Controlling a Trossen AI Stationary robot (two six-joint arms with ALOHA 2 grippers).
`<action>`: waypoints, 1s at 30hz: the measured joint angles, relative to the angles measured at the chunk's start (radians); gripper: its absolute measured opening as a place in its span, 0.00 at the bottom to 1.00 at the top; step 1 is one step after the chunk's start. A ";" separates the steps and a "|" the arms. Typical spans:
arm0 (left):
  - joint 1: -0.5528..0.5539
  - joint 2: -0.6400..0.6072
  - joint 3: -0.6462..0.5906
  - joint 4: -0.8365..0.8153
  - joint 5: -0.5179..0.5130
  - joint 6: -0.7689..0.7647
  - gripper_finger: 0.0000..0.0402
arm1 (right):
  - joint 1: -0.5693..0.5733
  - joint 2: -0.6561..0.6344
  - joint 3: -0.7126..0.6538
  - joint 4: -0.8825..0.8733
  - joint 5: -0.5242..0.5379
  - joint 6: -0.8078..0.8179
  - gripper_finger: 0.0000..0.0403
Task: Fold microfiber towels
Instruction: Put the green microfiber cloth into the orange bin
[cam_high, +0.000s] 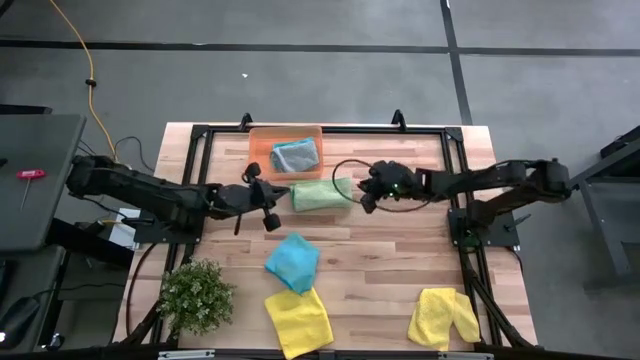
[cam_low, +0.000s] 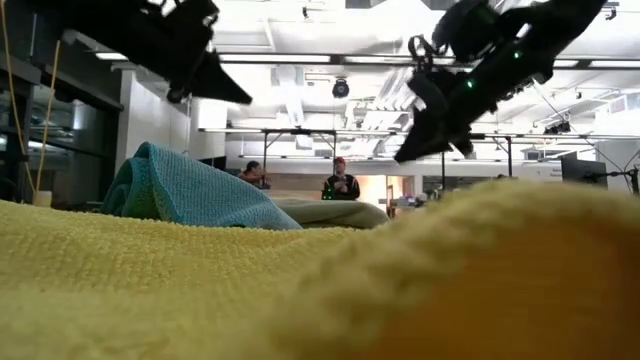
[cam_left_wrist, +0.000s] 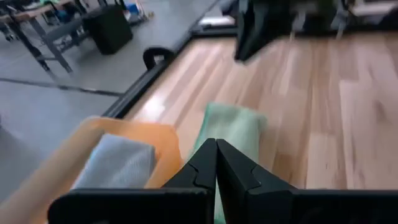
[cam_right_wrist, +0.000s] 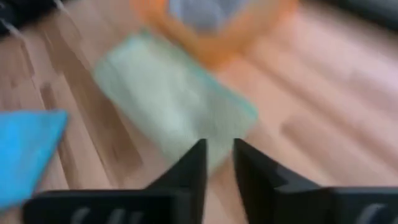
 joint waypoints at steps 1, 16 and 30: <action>-0.004 -0.017 0.000 -0.003 0.000 -0.002 0.00 | -0.018 0.004 0.000 -0.032 -0.039 0.018 0.21; -0.036 -0.088 0.000 -0.040 -0.002 -0.002 0.00 | -0.109 0.285 0.001 0.216 -0.242 0.252 0.74; -0.036 -0.088 0.000 -0.044 0.006 -0.002 0.00 | -0.088 0.465 0.005 0.423 -0.185 0.436 0.74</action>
